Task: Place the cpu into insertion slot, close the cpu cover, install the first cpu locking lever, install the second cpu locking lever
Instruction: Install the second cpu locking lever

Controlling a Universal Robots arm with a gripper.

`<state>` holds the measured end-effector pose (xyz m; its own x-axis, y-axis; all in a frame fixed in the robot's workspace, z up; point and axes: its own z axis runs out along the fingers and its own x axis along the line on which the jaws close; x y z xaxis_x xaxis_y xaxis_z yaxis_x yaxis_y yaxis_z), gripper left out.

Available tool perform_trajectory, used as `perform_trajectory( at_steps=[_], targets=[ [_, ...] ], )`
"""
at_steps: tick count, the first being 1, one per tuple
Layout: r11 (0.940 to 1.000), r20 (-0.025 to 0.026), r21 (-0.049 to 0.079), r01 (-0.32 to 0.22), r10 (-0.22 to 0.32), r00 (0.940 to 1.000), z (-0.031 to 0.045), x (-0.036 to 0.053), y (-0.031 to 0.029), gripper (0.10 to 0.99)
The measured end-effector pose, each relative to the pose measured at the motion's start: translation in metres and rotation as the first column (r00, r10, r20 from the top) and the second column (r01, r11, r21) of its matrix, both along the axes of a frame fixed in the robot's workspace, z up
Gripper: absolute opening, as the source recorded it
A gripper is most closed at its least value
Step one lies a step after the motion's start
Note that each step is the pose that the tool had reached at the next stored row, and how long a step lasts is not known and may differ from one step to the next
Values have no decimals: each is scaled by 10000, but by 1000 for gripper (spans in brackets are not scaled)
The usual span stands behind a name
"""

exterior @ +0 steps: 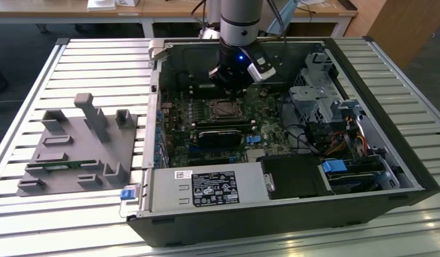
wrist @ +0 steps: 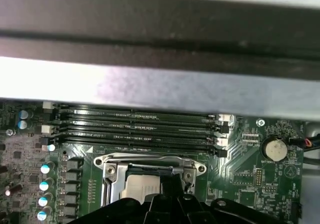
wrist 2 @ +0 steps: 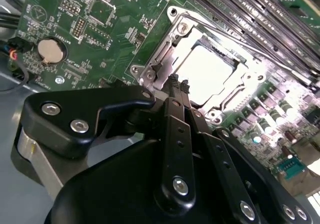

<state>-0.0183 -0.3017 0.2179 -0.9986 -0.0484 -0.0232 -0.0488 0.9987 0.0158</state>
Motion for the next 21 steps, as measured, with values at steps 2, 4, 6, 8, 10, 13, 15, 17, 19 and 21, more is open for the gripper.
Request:
perform_trajectory(
  at_steps=[2, 4, 6, 8, 10, 13, 15, 17, 19, 21],
  targets=[
    [10000, 1, 1, -1, 1, 10000, 45, 0, 0, 106],
    [10000, 0, 1, -1, 1, 10000, 70, 1, -3, 106],
    [10000, 0, 2, -1, 1, 10000, 71, 0, -23, 106],
    [10000, 1, 2, 0, 0, 10000, 71, 0, -49, 106],
    [10000, 0, 1, 0, 0, 10000, 71, 0, -83, 106],
    [10000, 1, 2, -1, 1, 10000, 71, 0, -129, 106],
    [10000, 0, 1, -1, 1, 10000, 75, 0, -140, 106],
    [10000, 0, 1, 1, -1, 10000, 94, 0, -145, 106],
    [10000, 0, 1, 0, 0, 10000, 133, 0, -146, 106],
    [10000, 1, 1, -1, 1, 10000, 186, 0, -146, 106]
  ],
)
